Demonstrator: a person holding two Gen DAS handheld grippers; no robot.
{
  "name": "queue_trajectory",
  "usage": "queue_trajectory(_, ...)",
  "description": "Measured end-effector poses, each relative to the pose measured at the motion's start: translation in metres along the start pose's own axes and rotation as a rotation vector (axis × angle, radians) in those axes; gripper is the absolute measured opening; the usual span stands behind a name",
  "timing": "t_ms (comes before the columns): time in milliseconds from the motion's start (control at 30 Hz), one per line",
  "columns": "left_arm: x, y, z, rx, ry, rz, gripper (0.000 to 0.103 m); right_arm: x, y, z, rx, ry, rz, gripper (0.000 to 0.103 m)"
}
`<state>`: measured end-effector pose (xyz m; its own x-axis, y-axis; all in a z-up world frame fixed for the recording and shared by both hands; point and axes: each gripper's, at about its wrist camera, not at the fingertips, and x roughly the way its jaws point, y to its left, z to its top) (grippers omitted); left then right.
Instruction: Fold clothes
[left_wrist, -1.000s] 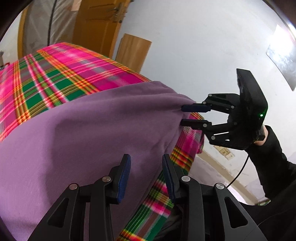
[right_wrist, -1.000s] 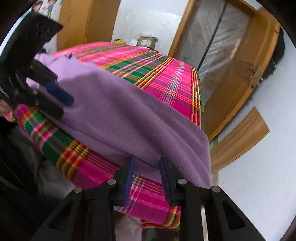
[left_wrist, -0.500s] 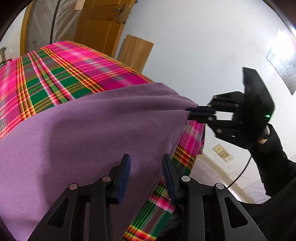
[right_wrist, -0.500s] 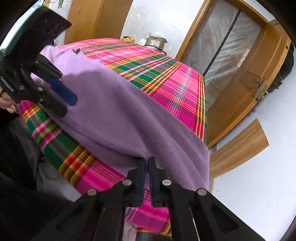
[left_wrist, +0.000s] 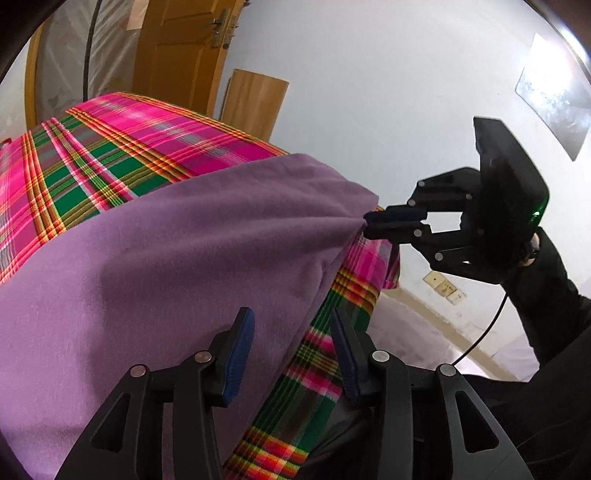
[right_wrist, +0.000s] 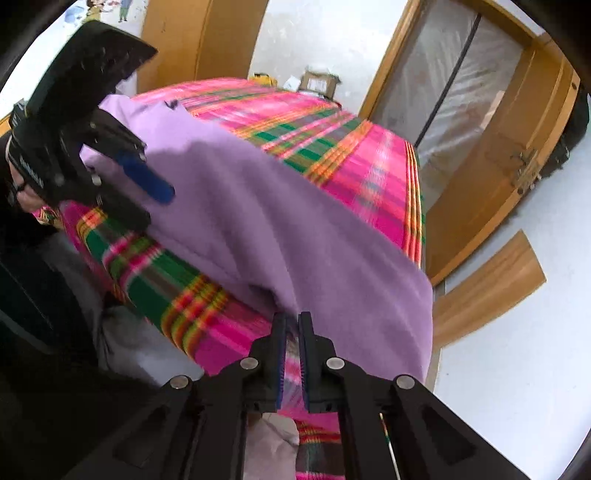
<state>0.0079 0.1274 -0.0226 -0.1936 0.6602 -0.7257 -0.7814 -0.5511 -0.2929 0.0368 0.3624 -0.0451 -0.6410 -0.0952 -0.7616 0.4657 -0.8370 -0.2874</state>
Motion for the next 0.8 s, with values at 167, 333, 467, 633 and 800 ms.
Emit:
queue_trajectory(167,-0.002,0.000,-0.006,0.020,-0.009,0.048,0.040,0.014,0.012,0.009,-0.068,0.015,-0.041,0.006)
queue_trajectory(333,-0.006,0.004,-0.010,0.020,-0.014,0.083,0.007,0.021,0.013,0.013,-0.089,0.017,-0.069,0.015)
queue_trajectory(467,-0.010,-0.002,-0.014,0.057,-0.020,0.093,0.004,0.016,0.010,0.011,-0.056,0.002,-0.040,0.015)
queue_trajectory(633,-0.024,0.001,-0.023,0.045,-0.027,0.067,0.003,0.014,0.007,0.006,-0.031,0.016,-0.026,0.015)
queue_trajectory(800,-0.039,0.014,-0.036,-0.023,-0.042,0.052,0.003,0.001,0.013,0.011,-0.017,-0.033,-0.002,0.023)
